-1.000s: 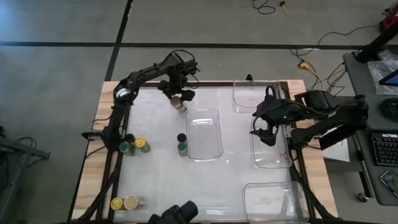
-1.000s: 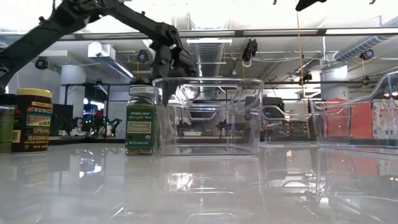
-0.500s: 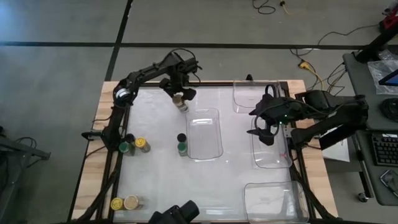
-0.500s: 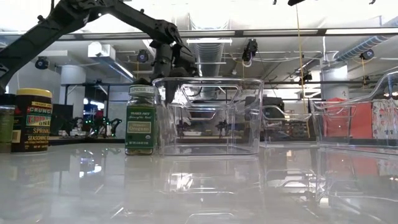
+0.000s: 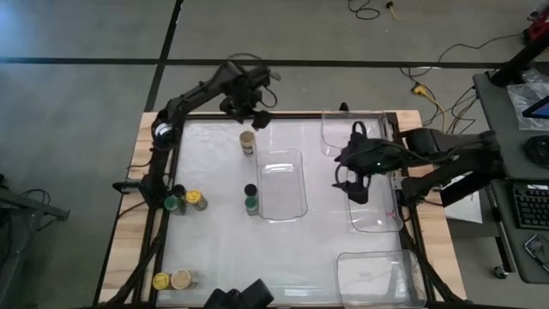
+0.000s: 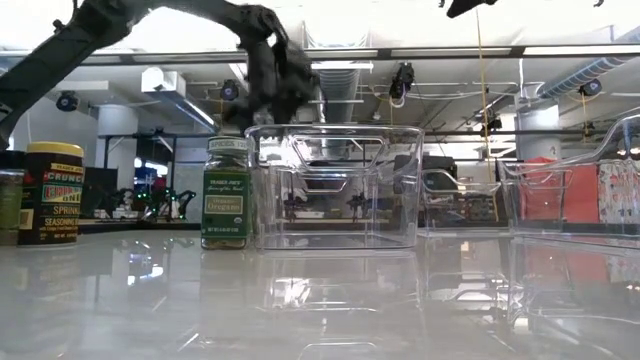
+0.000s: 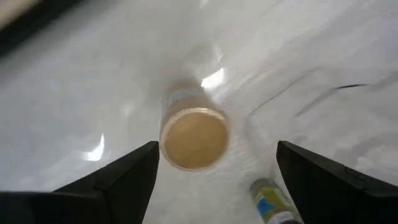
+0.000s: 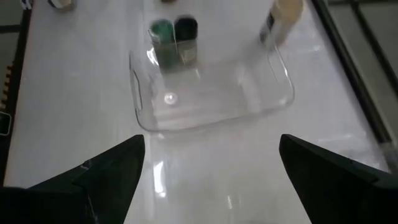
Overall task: Sort spices by type
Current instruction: Put the top gold seasoning bottle into the top right transparent bin
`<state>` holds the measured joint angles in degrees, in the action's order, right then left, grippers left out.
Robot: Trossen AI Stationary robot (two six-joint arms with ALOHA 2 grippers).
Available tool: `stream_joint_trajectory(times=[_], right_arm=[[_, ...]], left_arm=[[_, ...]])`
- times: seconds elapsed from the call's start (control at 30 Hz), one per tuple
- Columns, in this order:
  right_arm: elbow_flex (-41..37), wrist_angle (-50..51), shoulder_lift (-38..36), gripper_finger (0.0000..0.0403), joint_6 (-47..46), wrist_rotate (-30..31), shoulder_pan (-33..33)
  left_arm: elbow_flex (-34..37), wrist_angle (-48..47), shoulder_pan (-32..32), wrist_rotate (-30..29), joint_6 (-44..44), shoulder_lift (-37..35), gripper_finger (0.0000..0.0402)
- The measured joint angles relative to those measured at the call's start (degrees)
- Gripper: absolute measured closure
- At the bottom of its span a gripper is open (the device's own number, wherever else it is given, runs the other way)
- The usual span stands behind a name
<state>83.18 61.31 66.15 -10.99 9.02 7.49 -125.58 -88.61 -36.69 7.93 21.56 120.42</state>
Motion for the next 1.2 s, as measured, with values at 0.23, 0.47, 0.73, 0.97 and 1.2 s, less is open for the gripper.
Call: stream_joint_trajectory(times=[0.23, 0.47, 0.73, 0.97, 1.2], right_arm=[[0.0, -13.6, 4.2, 0.0039, 6.9, -0.1, -3.3], [0.1, -21.5, 9.4, 0.0039, 10.3, -0.5, -7.4], [11.5, -27.6, 23.7, 0.0039, 11.5, -0.5, -12.9], [23.7, -26.9, 35.7, 0.0039, 10.2, -4.9, -17.9], [30.6, -26.0, 46.7, 0.0032, 8.5, -6.5, -20.9]], left_arm=[[-2.3, 0.6, 0.8, -4.8, -3.6, -11.1, 0.0093], [10.4, 10.0, 1.8, -6.0, -10.6, -27.4, 0.0094], [33.6, 26.0, 1.9, -3.8, -19.2, -49.7, 0.0106], [46.6, 30.8, 1.9, -0.6, -21.3, -61.9, 0.0112], [52.5, 31.1, 1.9, 2.3, -20.6, -68.8, 0.0112]])
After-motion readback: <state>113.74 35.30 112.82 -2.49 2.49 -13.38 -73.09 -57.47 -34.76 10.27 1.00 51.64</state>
